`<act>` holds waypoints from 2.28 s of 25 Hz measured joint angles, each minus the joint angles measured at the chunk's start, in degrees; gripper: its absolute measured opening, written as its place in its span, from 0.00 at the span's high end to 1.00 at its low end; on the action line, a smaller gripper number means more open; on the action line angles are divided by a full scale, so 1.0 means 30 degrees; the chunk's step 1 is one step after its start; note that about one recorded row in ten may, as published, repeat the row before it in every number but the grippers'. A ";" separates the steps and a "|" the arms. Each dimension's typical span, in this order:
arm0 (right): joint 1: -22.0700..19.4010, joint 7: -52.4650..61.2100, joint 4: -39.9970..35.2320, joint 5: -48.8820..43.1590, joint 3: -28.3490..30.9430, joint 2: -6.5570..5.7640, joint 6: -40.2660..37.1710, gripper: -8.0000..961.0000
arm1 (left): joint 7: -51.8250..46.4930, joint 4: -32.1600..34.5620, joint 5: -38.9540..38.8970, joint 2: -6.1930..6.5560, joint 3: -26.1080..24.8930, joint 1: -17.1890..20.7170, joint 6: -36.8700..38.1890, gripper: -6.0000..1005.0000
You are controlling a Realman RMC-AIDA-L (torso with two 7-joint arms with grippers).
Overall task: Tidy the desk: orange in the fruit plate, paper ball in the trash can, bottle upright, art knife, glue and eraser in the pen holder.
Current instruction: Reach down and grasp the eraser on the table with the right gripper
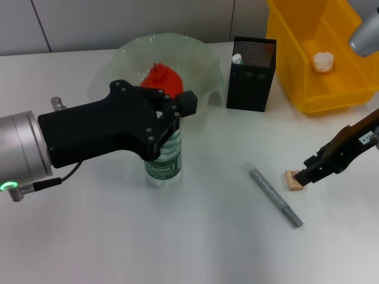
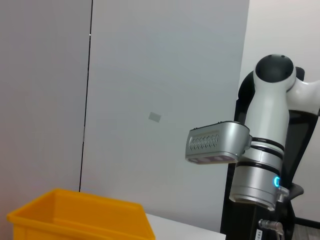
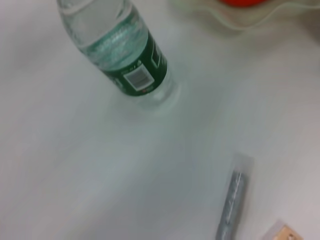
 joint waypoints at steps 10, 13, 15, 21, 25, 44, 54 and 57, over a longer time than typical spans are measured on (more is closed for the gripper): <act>0.1189 -0.2970 0.0652 -0.4300 -0.0121 -0.1001 -0.0403 0.36 | 0.0026 -0.0547 -0.0704 -0.0012 0.0054 -0.0236 0.0080 1.00; 0.1367 -0.4165 0.0755 -0.4961 -0.0199 -0.1003 -0.0777 0.36 | 0.0029 -0.0692 -0.0896 -0.0011 0.0094 -0.0241 0.0084 1.00; 0.1539 -0.4668 0.0846 -0.5132 -0.0275 -0.0999 -0.1047 0.36 | 0.0031 -0.0762 -0.0941 -0.0011 0.0105 -0.0275 0.0107 1.00; 0.2323 -0.5491 0.1875 -0.5236 -0.0349 -0.0862 -0.2503 0.36 | 0.0036 -0.0937 -0.0963 -0.0010 0.0112 -0.0392 0.0145 1.00; 0.2978 -0.5884 0.3317 -0.5115 -0.0200 -0.0512 -0.3848 0.36 | 0.0036 -0.0959 -0.0969 -0.0005 0.0097 -0.0417 0.0133 1.00; 0.3748 -0.6222 0.4364 -0.4874 -0.0694 0.1051 -0.4199 0.36 | 0.0304 -0.1605 -0.0970 0.0079 -0.0065 -0.0381 -0.0003 1.00; 0.3432 -0.5659 0.4082 -0.4873 -0.0583 0.1251 -0.3621 0.36 | 0.0303 -0.1676 -0.0961 0.0078 -0.0146 -0.0498 -0.0018 1.00; 0.3329 -0.5475 0.3891 -0.4873 -0.0624 0.1253 -0.3498 0.36 | 0.0302 -0.1675 -0.0955 0.0077 -0.0152 -0.0551 -0.0042 1.00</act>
